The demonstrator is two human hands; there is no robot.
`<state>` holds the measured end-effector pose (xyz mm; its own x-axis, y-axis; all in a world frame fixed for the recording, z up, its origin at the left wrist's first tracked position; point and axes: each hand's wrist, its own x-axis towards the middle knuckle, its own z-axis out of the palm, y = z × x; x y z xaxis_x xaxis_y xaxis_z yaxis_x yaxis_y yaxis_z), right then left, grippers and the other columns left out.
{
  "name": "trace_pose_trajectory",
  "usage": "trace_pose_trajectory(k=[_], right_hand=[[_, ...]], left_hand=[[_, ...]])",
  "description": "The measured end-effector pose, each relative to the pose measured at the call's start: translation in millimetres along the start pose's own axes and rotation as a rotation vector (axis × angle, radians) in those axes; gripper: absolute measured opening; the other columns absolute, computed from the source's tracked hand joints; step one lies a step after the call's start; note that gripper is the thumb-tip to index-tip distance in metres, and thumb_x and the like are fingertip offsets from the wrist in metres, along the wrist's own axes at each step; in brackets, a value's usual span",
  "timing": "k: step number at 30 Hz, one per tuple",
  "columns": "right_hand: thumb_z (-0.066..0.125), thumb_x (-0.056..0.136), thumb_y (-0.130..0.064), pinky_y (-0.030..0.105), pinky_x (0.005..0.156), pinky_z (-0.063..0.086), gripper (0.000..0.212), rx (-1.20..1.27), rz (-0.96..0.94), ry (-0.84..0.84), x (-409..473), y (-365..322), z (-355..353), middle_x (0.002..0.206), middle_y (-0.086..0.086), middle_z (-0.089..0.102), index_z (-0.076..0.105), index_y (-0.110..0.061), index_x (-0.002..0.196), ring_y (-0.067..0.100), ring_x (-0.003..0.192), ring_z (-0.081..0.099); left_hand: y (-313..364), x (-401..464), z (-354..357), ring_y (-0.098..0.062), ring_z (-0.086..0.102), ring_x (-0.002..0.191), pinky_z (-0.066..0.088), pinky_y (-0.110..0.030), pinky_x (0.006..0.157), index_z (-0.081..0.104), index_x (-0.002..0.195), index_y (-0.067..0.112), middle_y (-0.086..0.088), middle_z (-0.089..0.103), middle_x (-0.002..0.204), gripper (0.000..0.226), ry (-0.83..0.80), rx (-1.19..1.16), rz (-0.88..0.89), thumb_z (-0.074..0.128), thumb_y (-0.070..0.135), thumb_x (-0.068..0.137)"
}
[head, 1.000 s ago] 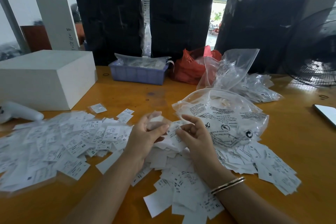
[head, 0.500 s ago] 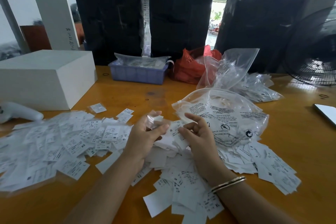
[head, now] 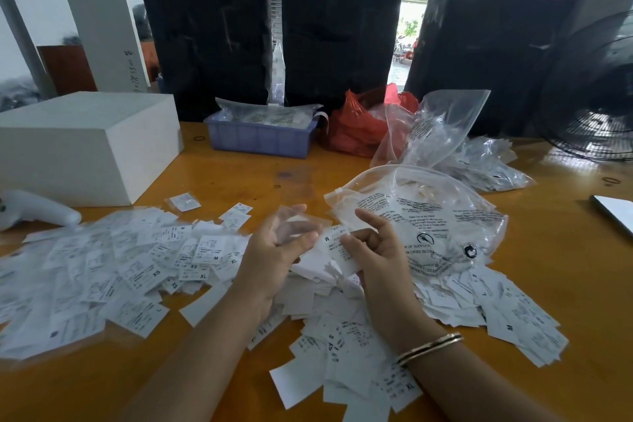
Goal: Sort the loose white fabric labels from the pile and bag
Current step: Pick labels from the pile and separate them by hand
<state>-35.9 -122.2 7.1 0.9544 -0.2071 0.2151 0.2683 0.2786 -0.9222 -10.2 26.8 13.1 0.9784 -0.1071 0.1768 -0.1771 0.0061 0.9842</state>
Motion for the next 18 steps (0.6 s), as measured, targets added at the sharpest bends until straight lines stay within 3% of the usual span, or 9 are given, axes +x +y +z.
trace_pose_trajectory(k=[3,7,12,15,18], right_hand=[[0.065,0.084,0.000,0.027,0.067,0.052,0.038,-0.060,-0.021,-0.032,-1.1,0.8,0.4,0.072,-0.002,0.061,0.059,-0.026,0.110,0.014,0.070,0.059],[0.068,0.083,-0.002,0.024,0.066,0.051,0.038,-0.220,-0.094,-0.095,-1.6,2.7,3.4,0.069,-0.010,0.062,0.057,-0.029,0.109,0.009,0.068,0.059],[0.068,0.085,-0.015,0.022,0.062,0.052,0.036,-0.288,-0.075,-0.138,-2.3,0.3,3.6,0.074,-0.009,0.065,0.053,-0.032,0.113,0.008,0.068,0.062],[0.058,0.090,-0.006,0.022,0.051,0.048,0.033,-0.134,0.000,-0.173,-2.0,-2.7,-0.7,0.069,-0.005,0.060,0.051,-0.023,0.117,0.012,0.059,0.058],[0.055,0.090,0.003,0.021,0.048,0.044,0.040,-0.187,-0.004,-0.195,-2.7,-3.6,-1.3,0.061,-0.005,0.056,0.047,-0.022,0.120,0.011,0.054,0.054]], left_hand=[[-0.7,-1.3,1.0,-0.002,0.067,0.086,0.048,-0.035,0.085,0.057,0.108,0.041,0.018,0.072,0.096,0.034,-0.008,0.016,0.003,0.073,0.027,0.081],[-0.7,-2.9,2.1,-0.014,0.068,0.089,0.052,-0.032,0.080,0.061,0.098,0.052,0.009,0.073,0.094,0.040,-0.032,0.021,-0.009,0.075,0.049,0.061],[1.1,-3.4,2.8,-0.011,0.070,0.084,0.054,-0.028,0.073,0.063,0.092,0.056,0.007,0.072,0.092,0.038,-0.009,-0.001,-0.007,0.074,0.051,0.056],[2.5,-1.5,-0.5,-0.009,0.070,0.082,0.054,-0.029,0.074,0.064,0.094,0.050,0.010,0.072,0.096,0.036,0.098,-0.102,-0.030,0.079,0.042,0.062],[3.9,-1.9,-1.5,-0.003,0.069,0.081,0.053,-0.027,0.076,0.060,0.103,0.044,0.022,0.071,0.091,0.035,0.088,-0.104,-0.044,0.077,0.027,0.076]])
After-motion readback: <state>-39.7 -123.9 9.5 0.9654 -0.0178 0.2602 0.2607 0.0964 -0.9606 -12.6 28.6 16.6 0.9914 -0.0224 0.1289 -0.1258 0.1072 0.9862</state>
